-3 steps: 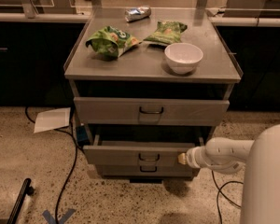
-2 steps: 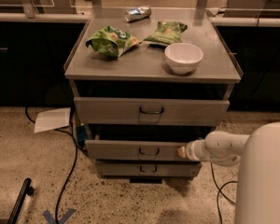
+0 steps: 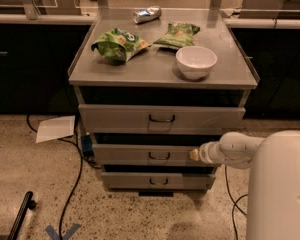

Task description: Close middle drawer

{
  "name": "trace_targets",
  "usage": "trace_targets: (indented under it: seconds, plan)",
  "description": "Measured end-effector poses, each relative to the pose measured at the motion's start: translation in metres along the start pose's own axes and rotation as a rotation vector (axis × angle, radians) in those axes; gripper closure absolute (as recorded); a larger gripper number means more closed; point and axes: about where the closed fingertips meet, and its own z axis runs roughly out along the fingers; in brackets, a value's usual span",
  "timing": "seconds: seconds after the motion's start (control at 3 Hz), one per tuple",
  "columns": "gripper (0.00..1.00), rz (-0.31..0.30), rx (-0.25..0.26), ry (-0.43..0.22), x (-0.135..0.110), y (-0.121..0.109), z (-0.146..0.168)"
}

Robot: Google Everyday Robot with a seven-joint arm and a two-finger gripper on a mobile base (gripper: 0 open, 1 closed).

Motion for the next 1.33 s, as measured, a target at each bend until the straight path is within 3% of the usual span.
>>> trace_targets:
  seconds: [0.33, 0.67, 1.0, 1.33]
  plan:
    - [1.00, 0.000, 0.000, 0.000, 0.003, 0.001, -0.002]
    - [1.00, 0.090, -0.051, 0.041, 0.046, 0.014, -0.017]
    - [1.00, 0.192, -0.075, 0.038, 0.088, 0.032, -0.048]
    - [0.81, 0.196, -0.083, 0.051, 0.099, 0.036, -0.048]
